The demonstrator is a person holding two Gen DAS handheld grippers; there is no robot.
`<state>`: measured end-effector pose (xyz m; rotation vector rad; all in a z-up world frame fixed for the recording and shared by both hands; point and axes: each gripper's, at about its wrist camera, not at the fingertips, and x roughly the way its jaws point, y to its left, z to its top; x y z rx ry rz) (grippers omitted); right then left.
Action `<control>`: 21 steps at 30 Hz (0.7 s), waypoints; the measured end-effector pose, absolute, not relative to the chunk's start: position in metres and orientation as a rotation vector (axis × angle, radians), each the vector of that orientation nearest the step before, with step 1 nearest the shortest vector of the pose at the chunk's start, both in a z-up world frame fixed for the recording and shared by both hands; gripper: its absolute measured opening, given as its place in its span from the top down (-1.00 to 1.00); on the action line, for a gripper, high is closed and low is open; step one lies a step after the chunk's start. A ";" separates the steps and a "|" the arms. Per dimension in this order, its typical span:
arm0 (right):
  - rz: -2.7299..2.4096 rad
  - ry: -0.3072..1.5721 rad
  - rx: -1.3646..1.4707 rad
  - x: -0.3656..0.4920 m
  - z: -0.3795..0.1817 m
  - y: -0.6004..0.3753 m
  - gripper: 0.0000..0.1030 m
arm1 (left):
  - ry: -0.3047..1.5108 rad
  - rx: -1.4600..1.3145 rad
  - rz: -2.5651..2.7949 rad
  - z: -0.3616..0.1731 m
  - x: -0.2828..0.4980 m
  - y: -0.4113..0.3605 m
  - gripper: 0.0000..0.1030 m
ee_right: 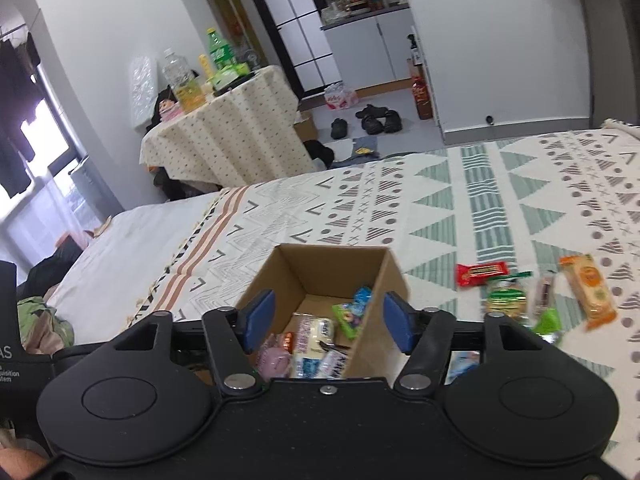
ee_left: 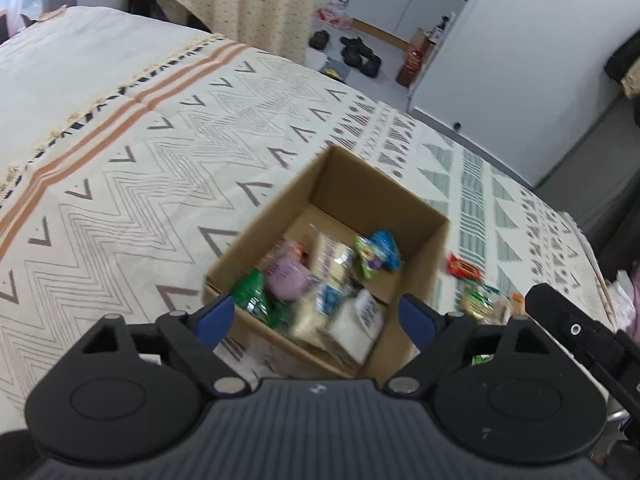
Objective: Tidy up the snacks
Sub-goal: 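Carry both held snacks over the cardboard box and open both grippers, then move both open grippers back toward the remaining snacks on the bed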
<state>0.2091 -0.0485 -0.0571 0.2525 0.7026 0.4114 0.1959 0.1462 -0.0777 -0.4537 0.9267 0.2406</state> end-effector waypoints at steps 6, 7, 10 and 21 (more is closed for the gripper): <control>0.373 0.680 0.270 0.196 -0.050 -0.081 -0.56 | 0.937 -0.417 0.229 -0.068 0.187 0.118 -0.81; 0.366 0.674 0.271 0.194 -0.049 -0.087 -0.60 | 0.938 -0.412 0.227 -0.067 0.186 0.114 -0.82; 0.346 0.660 0.281 0.188 -0.045 -0.105 -0.71 | 0.945 -0.398 0.218 -0.063 0.183 0.099 -0.85; 0.272 0.637 0.303 0.166 -0.040 -0.164 -1.00 | 0.937 -0.374 0.172 -0.053 0.171 0.056 -0.99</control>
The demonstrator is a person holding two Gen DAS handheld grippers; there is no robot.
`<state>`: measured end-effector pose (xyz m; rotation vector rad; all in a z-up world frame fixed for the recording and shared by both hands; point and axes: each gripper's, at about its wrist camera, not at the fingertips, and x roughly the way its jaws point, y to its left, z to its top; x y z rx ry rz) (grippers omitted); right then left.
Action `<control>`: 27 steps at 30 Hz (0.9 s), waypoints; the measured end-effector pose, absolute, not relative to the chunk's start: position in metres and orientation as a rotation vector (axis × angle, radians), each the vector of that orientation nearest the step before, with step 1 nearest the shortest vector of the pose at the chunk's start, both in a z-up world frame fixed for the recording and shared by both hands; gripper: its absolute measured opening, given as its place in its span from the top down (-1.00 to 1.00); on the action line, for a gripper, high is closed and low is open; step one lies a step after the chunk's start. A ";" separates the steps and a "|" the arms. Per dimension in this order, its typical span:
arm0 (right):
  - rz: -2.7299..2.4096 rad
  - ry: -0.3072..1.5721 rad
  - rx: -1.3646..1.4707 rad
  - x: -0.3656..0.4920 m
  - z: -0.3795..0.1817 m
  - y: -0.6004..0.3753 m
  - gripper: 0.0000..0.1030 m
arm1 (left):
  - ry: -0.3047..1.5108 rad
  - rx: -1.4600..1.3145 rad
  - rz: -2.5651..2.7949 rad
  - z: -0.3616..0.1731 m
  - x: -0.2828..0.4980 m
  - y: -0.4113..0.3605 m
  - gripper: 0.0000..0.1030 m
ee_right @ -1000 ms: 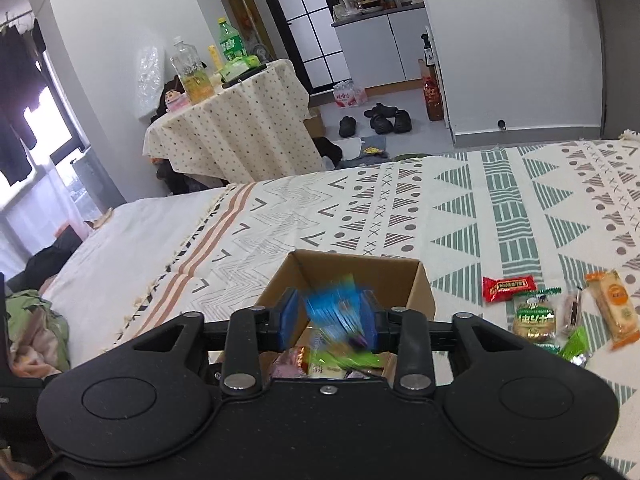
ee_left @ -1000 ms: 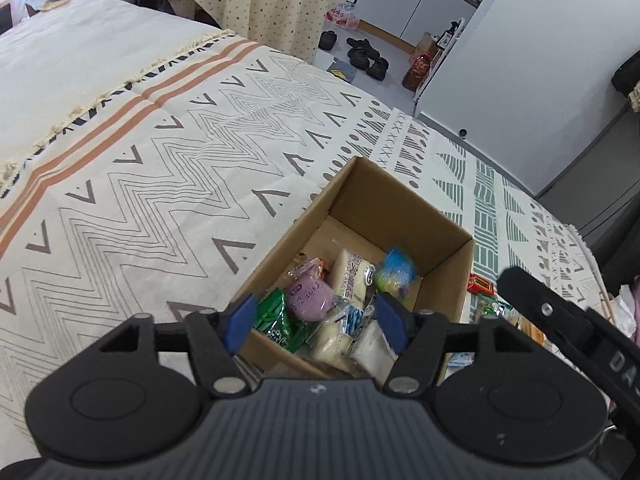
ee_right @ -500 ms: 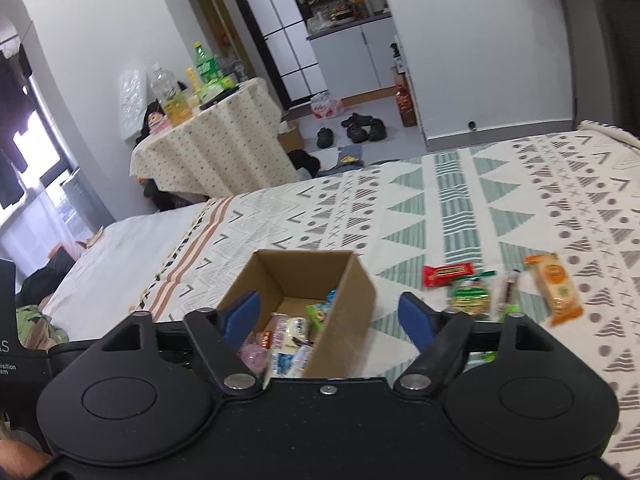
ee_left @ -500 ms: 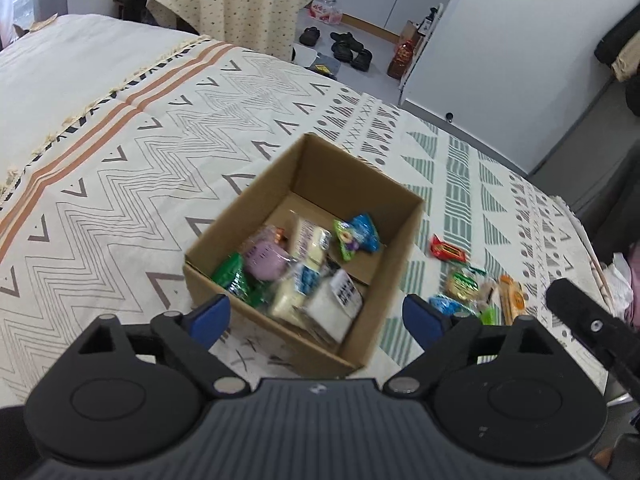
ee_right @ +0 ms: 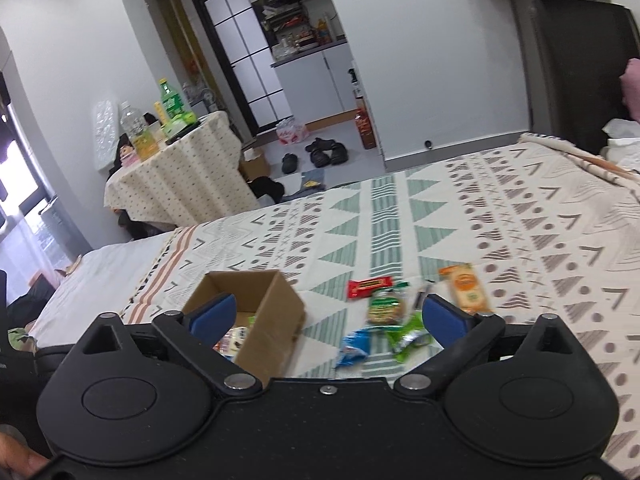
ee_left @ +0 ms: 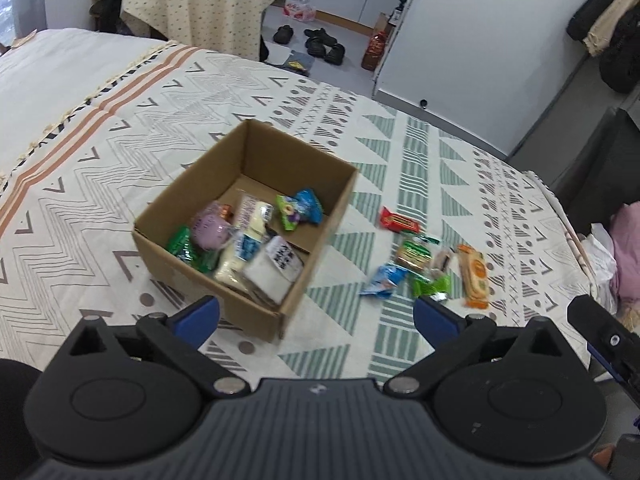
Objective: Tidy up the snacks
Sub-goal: 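Move both open grippers back toward the remaining snacks on the bed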
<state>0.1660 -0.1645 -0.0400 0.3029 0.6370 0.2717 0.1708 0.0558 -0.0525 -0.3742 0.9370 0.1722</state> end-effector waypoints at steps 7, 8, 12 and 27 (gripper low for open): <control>0.238 0.644 0.317 0.154 -0.046 -0.196 -1.00 | 0.925 -0.344 0.154 -0.050 0.165 0.031 -1.00; 0.233 0.646 0.318 0.152 -0.047 -0.200 -1.00 | 0.925 -0.342 0.153 -0.049 0.164 0.028 -1.00; 0.225 0.654 0.326 0.148 -0.049 -0.213 -1.00 | 0.923 -0.335 0.144 -0.048 0.162 0.016 -1.00; 0.177 0.664 0.347 0.136 -0.060 -0.267 -1.00 | 0.971 -0.309 0.167 -0.053 0.162 -0.016 -0.99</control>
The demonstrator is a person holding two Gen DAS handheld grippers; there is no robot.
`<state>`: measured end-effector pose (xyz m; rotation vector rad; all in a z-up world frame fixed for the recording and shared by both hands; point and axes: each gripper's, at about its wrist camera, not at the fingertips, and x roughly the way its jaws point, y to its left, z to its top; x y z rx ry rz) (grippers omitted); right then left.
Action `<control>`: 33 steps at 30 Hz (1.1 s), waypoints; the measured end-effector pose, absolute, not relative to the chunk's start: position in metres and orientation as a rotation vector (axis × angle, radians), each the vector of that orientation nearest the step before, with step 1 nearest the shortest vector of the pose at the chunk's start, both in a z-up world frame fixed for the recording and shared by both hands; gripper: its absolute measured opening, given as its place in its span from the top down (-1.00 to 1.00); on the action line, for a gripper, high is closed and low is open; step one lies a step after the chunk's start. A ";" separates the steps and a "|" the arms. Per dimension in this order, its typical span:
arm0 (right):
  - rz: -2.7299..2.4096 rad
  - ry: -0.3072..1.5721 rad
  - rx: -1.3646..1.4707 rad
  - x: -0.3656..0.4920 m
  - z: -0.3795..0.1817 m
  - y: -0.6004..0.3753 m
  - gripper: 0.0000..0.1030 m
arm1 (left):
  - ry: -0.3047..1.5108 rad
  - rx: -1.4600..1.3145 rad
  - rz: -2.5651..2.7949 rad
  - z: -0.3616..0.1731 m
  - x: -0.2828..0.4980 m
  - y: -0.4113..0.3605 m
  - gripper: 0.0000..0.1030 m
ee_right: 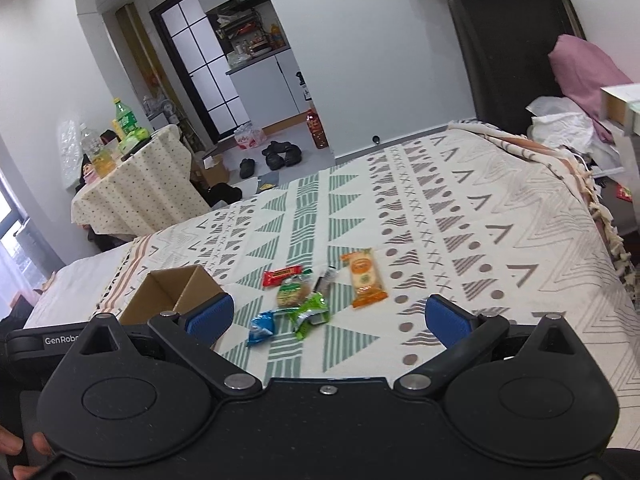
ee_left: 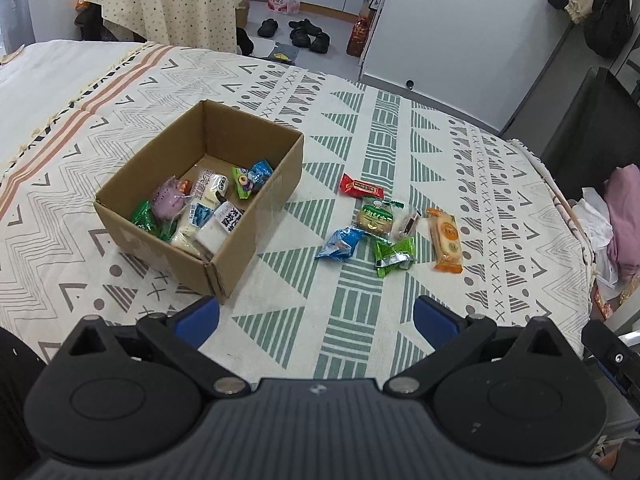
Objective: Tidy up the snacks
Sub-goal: 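Move both open grippers back toward the remaining snacks on the bed, then grasp the blue wrapped packet with the left gripper while the right grasps the orange cake bar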
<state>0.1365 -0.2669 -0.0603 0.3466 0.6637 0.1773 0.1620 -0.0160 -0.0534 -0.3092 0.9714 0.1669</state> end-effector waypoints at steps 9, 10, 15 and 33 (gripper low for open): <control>0.171 0.684 0.401 0.142 -0.083 -0.288 -0.99 | 0.957 -0.301 0.168 -0.066 0.171 -0.025 -0.99; 0.174 0.687 0.405 0.144 -0.086 -0.289 -0.98 | 0.957 -0.299 0.167 -0.067 0.173 -0.025 -0.99; 0.184 0.703 0.415 0.154 -0.099 -0.291 -0.93 | 0.956 -0.288 0.164 -0.078 0.188 -0.029 -0.97; 0.241 0.797 0.421 0.226 -0.151 -0.286 -0.66 | 1.005 -0.283 0.197 -0.131 0.254 -0.037 -0.53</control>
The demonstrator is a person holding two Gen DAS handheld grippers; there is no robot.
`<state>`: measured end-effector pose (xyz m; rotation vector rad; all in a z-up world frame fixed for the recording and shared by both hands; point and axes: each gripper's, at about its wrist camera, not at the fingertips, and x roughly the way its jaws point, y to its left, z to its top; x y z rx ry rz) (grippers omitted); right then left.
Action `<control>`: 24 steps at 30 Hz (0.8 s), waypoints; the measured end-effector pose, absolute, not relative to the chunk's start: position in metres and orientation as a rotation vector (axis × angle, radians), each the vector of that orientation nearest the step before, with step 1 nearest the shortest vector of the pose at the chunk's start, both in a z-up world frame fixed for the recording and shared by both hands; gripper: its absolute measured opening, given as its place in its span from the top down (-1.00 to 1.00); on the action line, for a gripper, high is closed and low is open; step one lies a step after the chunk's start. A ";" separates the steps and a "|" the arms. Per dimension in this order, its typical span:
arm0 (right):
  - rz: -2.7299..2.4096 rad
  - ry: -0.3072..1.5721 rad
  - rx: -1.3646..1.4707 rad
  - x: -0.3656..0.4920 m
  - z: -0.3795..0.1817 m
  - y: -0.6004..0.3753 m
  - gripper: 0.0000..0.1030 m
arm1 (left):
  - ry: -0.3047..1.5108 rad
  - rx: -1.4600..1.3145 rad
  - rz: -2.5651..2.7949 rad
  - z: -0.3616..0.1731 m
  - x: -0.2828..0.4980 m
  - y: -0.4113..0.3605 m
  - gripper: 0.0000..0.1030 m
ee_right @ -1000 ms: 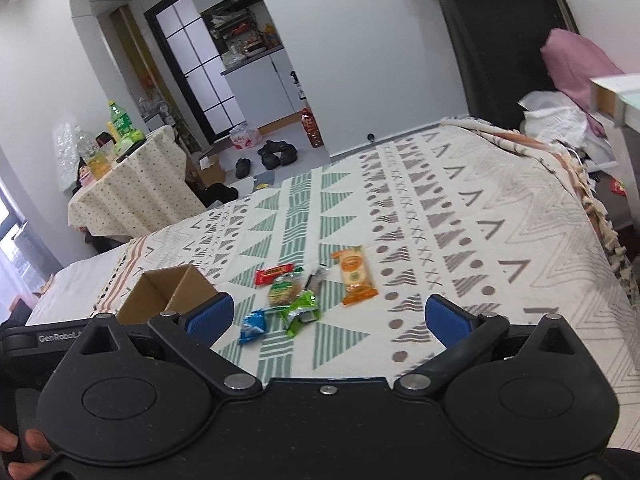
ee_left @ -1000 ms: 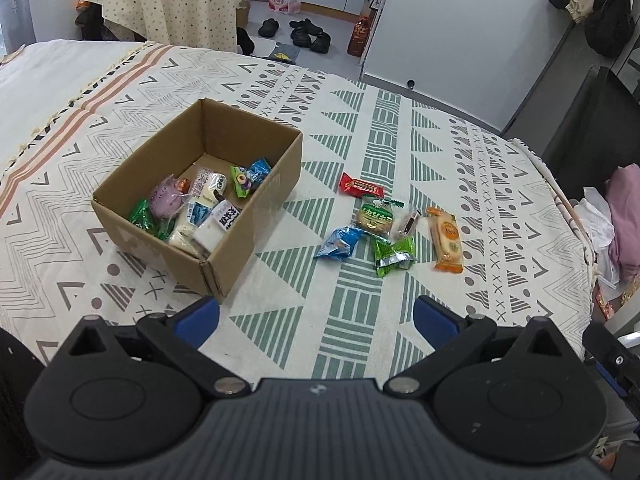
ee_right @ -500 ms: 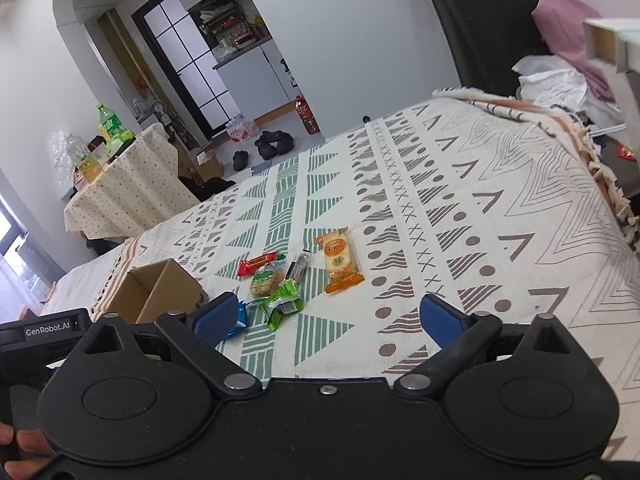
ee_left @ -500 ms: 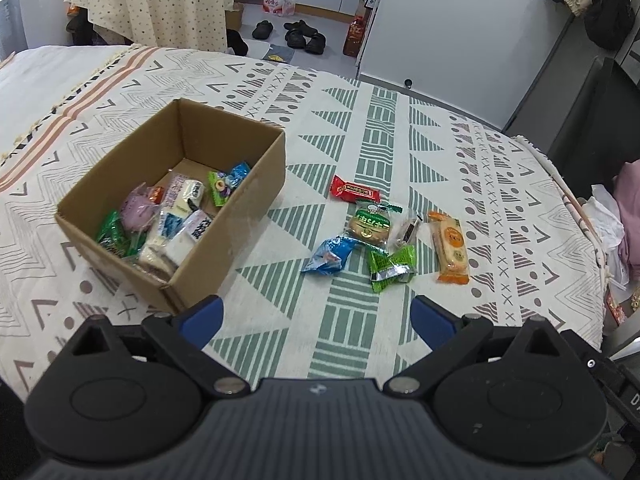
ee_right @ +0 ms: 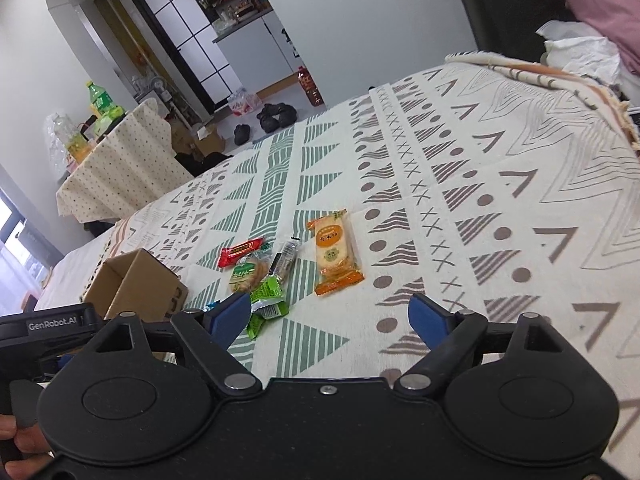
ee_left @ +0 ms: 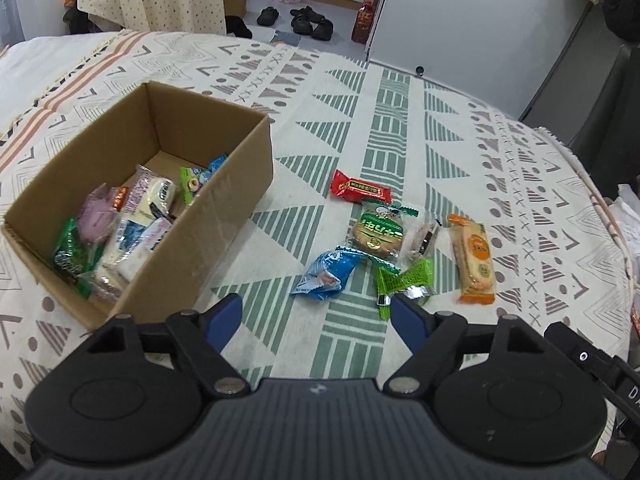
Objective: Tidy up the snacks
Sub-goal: 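Grasp the blue wrapped packet with the left gripper while the right grasps the orange cake bar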
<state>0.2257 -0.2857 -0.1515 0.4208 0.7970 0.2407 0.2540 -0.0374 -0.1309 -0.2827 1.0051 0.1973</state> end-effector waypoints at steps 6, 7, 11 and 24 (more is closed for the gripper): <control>0.265 0.820 0.420 0.250 -0.164 -0.280 -0.63 | 1.036 -0.282 0.214 -0.149 0.275 -0.038 -0.31; 0.267 0.824 0.417 0.254 -0.166 -0.279 -0.62 | 1.040 -0.279 0.214 -0.152 0.279 -0.039 -0.29; 0.271 0.839 0.407 0.269 -0.175 -0.275 -0.59 | 1.054 -0.260 0.216 -0.164 0.293 -0.044 -0.23; 0.279 0.878 0.375 0.308 -0.199 -0.260 -0.58 | 1.106 -0.219 0.244 -0.198 0.321 -0.045 0.03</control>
